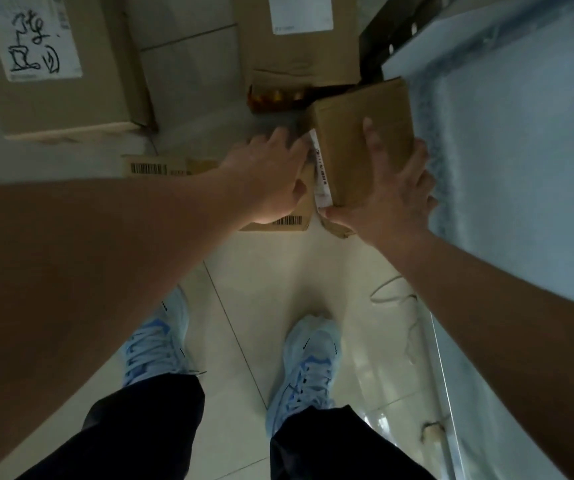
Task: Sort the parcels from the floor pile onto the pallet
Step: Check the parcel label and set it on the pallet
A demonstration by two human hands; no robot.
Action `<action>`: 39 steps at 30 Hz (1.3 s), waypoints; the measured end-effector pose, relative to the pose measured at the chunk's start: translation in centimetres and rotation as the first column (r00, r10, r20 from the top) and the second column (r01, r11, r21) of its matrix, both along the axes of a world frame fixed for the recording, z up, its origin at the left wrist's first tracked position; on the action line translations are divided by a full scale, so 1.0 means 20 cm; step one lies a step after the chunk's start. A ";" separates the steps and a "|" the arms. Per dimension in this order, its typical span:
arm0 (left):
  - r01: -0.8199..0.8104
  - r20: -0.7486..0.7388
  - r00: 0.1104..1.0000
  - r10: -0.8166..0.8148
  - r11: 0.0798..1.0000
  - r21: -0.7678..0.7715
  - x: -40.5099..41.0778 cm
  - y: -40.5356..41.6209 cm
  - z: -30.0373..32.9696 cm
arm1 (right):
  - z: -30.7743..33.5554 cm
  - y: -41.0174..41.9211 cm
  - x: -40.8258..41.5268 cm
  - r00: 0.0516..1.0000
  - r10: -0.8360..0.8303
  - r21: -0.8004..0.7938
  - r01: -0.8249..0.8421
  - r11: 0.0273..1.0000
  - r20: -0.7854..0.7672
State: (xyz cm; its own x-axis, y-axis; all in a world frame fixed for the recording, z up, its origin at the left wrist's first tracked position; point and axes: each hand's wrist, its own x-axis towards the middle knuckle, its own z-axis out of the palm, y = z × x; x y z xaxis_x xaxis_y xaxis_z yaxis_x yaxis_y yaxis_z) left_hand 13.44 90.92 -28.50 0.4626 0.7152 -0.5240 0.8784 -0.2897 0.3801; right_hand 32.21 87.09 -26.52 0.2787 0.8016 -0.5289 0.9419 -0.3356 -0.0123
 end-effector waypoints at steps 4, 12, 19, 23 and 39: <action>0.006 -0.049 0.999 -0.004 1.000 0.024 -0.02 0.00 0.00 | 0.04 -0.02 0.02 0.999 -0.005 0.026 0.006 1.000 -0.042; 0.010 -0.140 0.990 -0.007 1.000 0.023 -0.05 -0.07 0.32 | 0.37 -0.12 -0.04 0.905 -0.340 0.097 0.374 0.922 -0.256; -0.413 0.107 0.887 0.449 0.876 -0.249 -0.19 -0.08 0.85 | 0.85 -0.14 -0.22 0.464 -0.592 -0.117 0.714 0.690 -0.659; -0.527 0.249 0.718 0.649 0.742 -0.415 -0.37 -0.04 1.21 | 1.16 -0.05 -0.37 0.179 -0.564 -0.313 0.680 0.663 -0.806; -0.558 0.576 0.594 0.562 0.803 -0.208 -1.10 0.13 3.17 | 2.90 0.27 -1.08 0.214 -0.213 -0.148 0.286 0.947 -0.953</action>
State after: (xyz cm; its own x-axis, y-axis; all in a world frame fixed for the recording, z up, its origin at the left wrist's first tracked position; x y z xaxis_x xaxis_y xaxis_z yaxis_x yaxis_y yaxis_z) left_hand -8.61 93.50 34.94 0.1789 0.9381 -0.2965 0.4634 0.1855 0.8665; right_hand 10.65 92.39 31.54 -0.2054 0.8269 -0.5234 0.0946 -0.5156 -0.8516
